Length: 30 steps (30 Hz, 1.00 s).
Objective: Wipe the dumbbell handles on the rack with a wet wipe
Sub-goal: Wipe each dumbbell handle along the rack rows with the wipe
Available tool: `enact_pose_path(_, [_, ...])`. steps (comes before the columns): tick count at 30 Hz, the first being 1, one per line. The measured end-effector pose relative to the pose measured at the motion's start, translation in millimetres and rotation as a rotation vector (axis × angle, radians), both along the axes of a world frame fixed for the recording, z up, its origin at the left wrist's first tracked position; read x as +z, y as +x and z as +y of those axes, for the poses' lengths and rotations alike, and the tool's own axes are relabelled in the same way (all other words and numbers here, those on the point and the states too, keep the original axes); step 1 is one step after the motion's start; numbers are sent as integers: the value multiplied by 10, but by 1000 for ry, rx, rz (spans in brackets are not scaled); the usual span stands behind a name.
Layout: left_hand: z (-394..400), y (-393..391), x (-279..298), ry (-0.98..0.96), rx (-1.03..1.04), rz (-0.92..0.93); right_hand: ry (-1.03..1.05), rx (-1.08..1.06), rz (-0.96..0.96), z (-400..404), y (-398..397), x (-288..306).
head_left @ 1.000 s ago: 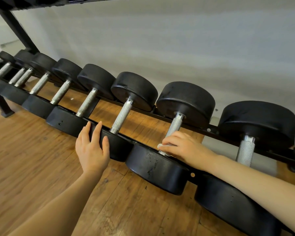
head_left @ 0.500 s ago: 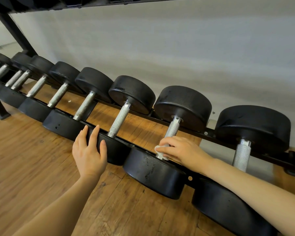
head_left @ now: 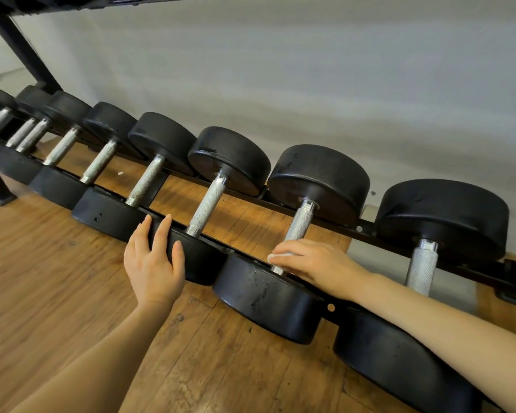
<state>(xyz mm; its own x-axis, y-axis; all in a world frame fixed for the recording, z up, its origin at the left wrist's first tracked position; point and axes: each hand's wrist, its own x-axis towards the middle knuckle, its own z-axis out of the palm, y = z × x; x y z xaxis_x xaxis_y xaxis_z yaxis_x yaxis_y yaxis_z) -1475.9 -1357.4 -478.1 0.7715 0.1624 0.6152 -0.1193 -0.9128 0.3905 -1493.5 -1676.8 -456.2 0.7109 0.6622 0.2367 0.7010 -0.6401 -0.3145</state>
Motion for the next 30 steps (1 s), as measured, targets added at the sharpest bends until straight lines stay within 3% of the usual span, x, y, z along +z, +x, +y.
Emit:
enact_pose_path(6, [4, 4, 1, -9, 2, 8, 34, -115, -113, -84, 28, -4])
enact_pose_path(9, [-1, 1, 1, -9, 2, 9, 24, -64, 17, -21, -53, 10])
enact_pose_path(15, [1, -8, 9, -8, -3, 8, -15, -128, 26, -36, -17, 32])
enact_pose_path(23, [9, 3, -1, -4, -11, -5, 24, -33, 54, 6, -46, 9])
enact_pose_path(27, [14, 8, -5, 0, -13, -15, 32, -17, -157, -58, -29, -46])
enact_pose_path(30, [16, 7, -8, -3, -15, -13, 37, -25, -71, -9, -38, -41])
